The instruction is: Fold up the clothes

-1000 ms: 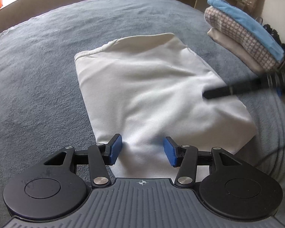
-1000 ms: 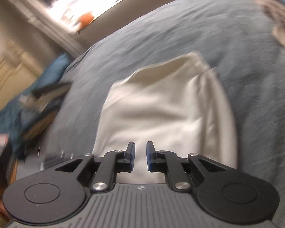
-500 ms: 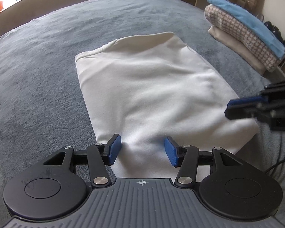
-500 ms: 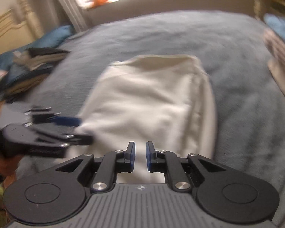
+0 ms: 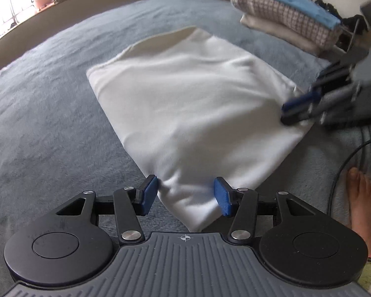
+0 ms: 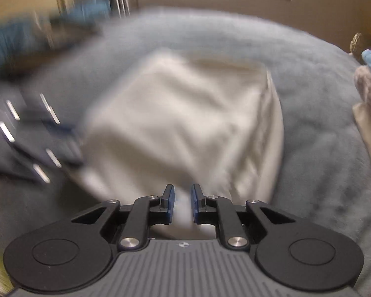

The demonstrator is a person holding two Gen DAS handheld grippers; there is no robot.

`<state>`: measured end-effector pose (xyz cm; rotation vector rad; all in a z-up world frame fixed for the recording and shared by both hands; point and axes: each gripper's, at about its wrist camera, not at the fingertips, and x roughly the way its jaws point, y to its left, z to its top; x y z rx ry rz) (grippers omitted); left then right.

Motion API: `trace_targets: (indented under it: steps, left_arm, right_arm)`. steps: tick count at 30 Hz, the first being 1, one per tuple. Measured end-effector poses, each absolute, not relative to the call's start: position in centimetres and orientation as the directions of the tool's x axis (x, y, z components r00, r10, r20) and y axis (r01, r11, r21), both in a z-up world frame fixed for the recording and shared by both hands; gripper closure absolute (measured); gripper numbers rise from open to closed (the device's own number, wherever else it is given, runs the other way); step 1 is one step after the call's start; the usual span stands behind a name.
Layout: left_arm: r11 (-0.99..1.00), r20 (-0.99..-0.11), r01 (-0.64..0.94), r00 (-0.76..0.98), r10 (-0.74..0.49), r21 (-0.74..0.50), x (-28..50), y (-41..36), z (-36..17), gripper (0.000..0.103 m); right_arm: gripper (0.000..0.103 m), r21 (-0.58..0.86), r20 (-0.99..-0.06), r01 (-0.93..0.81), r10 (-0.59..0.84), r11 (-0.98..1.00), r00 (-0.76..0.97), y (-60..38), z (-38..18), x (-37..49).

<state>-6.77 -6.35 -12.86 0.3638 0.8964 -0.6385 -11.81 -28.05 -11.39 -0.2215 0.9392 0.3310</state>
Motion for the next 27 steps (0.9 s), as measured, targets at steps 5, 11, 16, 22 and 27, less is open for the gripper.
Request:
trace_targets:
  steps: [5,11,16,22,27]
  left_arm:
    - [0.768,-0.819,0.64,0.447,-0.36,0.012,-6.9,-6.0,-12.9,0.053]
    - [0.771,-0.825,0.637,0.436,-0.361,-0.001,-6.9,-6.1,-13.0,0.053]
    - [0.784,-0.829,0.619,0.421,-0.368,-0.034,-6.6,-5.7,-13.0,0.053]
    - [0.782,-0.827,0.622,0.424,-0.368,-0.029,-6.6,-5.9,-13.0,0.053]
    - [0.783,-0.829,0.621,0.419,-0.372,-0.038,-6.6,-5.8,-13.1,0.053]
  right_arm:
    - [0.089,-0.136,-0.784,-0.413,0.157,0.9,0.601,-26.8,-9.9,-12.8]
    - [0.089,-0.254,-0.773,-0.418,0.076,0.872,0.629,-26.8,-10.2,-13.9]
    - [0.082,-0.184,-0.75,-0.318,0.076,0.93,0.657,-29.0,-9.2,-13.6]
    - [0.071,0.208,-0.735,-0.076,0.207,0.975,0.646,-35.7,-9.1,-11.0]
    - [0.063,0.37,-0.736,-0.016,0.304,0.929,0.605,-37.3,-10.6,-9.7]
